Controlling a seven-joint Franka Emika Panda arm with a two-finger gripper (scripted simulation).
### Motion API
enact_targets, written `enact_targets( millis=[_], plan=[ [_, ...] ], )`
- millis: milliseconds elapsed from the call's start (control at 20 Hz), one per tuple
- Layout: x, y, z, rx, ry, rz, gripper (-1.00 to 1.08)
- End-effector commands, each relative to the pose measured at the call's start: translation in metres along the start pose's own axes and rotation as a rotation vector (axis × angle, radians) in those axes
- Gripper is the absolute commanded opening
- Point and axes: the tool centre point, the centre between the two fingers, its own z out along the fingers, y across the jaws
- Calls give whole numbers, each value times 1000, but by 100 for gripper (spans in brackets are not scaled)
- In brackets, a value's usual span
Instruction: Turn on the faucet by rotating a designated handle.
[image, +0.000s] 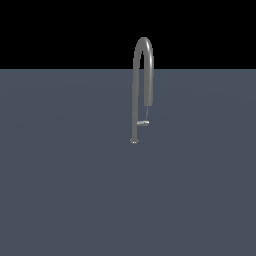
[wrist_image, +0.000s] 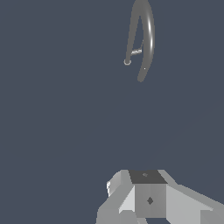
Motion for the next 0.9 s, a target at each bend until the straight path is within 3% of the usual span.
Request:
enact_targets(
  millis=[0,350,850],
  plan=[
    [0,-1,-14,21,31,7,-100],
    [-5,3,-69,127,145,38,-100],
    [-15,40,-154,381,283,109,-100]
  ],
)
